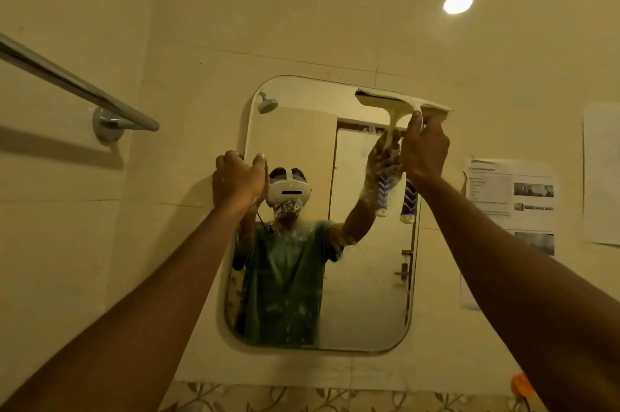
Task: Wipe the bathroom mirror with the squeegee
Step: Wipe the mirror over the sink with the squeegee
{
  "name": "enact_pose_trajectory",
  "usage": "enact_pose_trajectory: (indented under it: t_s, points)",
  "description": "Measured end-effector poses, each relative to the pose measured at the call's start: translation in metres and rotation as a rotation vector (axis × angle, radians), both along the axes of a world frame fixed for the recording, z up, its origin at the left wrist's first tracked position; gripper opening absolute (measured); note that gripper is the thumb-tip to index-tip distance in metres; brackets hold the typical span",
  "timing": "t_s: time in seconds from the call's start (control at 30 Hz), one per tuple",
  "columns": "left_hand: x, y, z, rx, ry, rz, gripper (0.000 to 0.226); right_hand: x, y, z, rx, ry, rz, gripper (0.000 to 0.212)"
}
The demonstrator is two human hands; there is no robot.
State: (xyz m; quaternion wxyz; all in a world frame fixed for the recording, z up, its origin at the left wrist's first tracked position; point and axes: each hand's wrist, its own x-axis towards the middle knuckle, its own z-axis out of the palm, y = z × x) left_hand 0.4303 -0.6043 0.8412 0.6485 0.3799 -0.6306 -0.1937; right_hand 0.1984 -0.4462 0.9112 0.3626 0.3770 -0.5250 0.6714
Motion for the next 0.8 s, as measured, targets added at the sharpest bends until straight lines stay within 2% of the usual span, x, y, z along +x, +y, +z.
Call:
enact_pose_trajectory:
  t_s: [0.2,0.33,0.43,0.63,0.7,0.8]
  points:
    - [-0.004,-0.016,0.004,0.007,0.031,-0.025,0.051,-0.012,-0.010,0.010,0.150,-0.015,-0.127,0.043]
    - [-0.006,-0.025,0.007,-0.005,0.061,-0.010,0.039,-0.016,-0.010,0.007,0.176,0.004,-0.164,0.043]
    - [-0.006,-0.028,0.007,-0.017,0.067,-0.001,0.042,-0.018,-0.007,-0.015,0.201,0.026,-0.135,0.035]
    - [-0.002,-0.025,0.006,-0.015,0.073,-0.018,0.043,-0.012,-0.004,-0.107,0.235,-0.044,-0.043,0.030]
    - [-0.001,-0.023,0.003,-0.051,0.074,-0.004,0.041,-0.010,0.002,-0.116,0.251,-0.039,-0.079,0.029]
    - [0.001,-0.025,-0.006,-0.123,0.064,0.018,0.044,-0.007,0.012,-0.091,0.300,-0.039,-0.070,0.035]
